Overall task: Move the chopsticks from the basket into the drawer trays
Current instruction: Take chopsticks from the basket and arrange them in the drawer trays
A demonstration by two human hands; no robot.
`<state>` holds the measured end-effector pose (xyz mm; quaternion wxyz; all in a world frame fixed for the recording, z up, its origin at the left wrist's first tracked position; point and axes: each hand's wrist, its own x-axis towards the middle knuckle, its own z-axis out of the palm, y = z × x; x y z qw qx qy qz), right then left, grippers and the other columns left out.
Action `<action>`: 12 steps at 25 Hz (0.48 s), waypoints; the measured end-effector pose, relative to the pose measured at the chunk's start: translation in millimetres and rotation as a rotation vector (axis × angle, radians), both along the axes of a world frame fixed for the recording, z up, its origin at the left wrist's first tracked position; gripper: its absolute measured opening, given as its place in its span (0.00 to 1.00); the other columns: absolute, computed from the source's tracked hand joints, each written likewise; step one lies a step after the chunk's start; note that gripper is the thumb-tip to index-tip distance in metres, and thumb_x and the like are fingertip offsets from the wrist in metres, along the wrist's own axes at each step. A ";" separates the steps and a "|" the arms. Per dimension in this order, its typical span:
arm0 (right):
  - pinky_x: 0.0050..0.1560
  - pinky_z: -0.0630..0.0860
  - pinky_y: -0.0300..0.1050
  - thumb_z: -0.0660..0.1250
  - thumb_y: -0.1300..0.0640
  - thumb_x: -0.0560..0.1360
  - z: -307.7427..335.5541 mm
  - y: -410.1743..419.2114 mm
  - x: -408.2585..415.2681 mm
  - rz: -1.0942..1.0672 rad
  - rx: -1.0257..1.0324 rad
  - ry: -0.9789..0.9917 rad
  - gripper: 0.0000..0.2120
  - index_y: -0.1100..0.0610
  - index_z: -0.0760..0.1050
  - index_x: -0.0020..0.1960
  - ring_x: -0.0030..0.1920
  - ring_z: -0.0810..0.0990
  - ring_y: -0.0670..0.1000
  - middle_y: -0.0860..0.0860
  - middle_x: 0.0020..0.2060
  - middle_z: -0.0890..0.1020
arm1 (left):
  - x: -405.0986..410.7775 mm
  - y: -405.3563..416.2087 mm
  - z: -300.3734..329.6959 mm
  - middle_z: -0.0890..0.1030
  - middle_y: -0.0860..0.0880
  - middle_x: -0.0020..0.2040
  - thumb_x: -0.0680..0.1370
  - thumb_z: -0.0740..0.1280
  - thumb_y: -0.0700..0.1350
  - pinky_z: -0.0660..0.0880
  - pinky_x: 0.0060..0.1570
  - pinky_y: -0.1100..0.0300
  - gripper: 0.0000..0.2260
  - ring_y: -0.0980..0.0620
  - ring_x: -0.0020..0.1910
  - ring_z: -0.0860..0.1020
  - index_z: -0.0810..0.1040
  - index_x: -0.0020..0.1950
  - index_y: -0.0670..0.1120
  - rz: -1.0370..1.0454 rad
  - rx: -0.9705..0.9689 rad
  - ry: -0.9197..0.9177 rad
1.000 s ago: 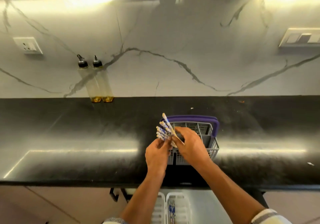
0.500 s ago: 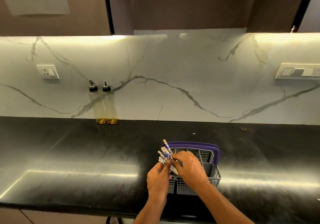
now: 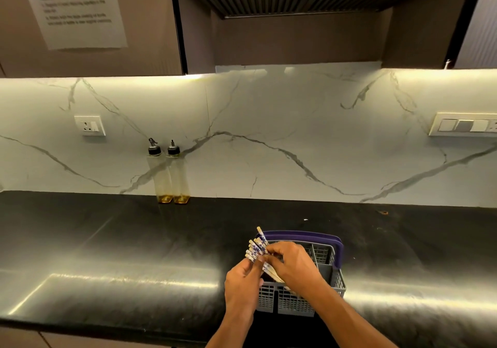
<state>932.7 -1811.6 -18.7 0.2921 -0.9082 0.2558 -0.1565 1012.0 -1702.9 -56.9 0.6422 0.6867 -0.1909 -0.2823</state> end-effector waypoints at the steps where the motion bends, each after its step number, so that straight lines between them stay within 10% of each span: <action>1: 0.42 0.76 0.36 0.65 0.50 0.79 2.1 0.5 1.2 0.006 0.033 0.004 0.09 0.49 0.82 0.56 0.41 0.79 0.44 0.44 0.44 0.83 | 0.9 0.5 4.4 0.87 0.56 0.44 0.78 0.67 0.56 0.81 0.53 0.51 0.07 0.54 0.49 0.84 0.84 0.43 0.63 0.002 -0.008 0.014; 12: 0.41 0.76 0.33 0.68 0.49 0.77 28.9 -5.0 0.9 -0.015 0.163 -0.052 0.07 0.45 0.82 0.53 0.41 0.82 0.38 0.42 0.42 0.84 | 10.8 3.0 32.9 0.87 0.45 0.45 0.80 0.67 0.48 0.80 0.55 0.46 0.07 0.49 0.48 0.85 0.85 0.51 0.53 -0.041 -0.073 0.035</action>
